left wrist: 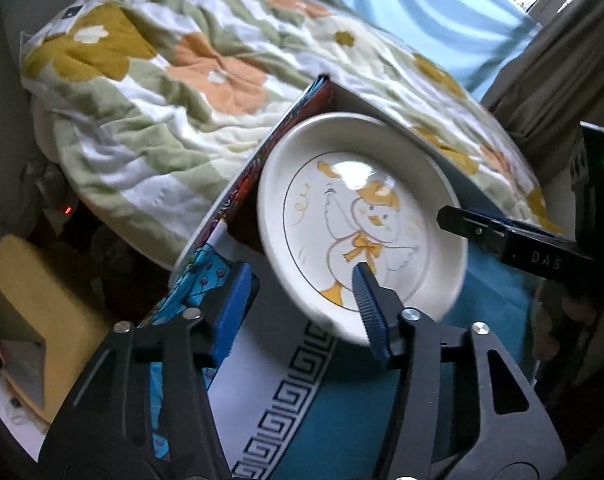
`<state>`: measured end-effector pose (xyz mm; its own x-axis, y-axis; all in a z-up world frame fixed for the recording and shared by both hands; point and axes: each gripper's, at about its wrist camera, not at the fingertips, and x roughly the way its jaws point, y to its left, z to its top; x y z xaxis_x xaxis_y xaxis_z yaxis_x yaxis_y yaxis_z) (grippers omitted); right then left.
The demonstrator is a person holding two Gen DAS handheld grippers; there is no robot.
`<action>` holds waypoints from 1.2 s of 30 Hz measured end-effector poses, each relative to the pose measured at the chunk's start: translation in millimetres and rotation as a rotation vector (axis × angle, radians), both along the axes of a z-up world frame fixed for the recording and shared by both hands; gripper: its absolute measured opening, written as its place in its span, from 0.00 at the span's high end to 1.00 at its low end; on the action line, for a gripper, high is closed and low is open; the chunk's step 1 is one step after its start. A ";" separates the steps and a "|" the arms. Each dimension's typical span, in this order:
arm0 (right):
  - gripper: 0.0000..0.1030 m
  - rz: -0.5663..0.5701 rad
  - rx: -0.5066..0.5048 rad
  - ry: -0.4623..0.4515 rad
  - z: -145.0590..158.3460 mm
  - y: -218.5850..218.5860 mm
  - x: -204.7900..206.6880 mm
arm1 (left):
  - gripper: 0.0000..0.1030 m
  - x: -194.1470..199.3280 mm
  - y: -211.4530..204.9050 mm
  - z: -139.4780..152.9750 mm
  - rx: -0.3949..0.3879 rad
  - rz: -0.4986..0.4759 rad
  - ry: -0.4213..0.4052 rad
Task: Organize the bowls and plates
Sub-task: 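Move both grippers to the small duck plate and grasp its rim, then lift the duck plate with both grippers and carry it over the stacked plates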
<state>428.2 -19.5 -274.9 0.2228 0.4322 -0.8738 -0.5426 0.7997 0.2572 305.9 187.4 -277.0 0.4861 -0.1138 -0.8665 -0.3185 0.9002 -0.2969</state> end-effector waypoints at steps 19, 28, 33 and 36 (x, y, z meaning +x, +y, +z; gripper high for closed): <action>0.85 0.050 0.017 -0.014 -14.8 5.9 6.5 | 0.83 14.9 -0.4 -15.6 0.064 0.015 0.041; 0.85 0.011 0.005 -0.053 0.2 1.7 -14.5 | 0.83 5.3 -7.8 4.3 0.122 -0.039 0.011; 0.85 -0.034 0.031 -0.105 27.0 -11.3 -36.2 | 0.83 -4.5 -15.7 32.1 0.145 -0.085 -0.042; 0.85 -0.077 0.047 -0.145 49.5 -25.3 -55.0 | 0.83 -12.6 -25.9 58.0 0.163 -0.133 -0.084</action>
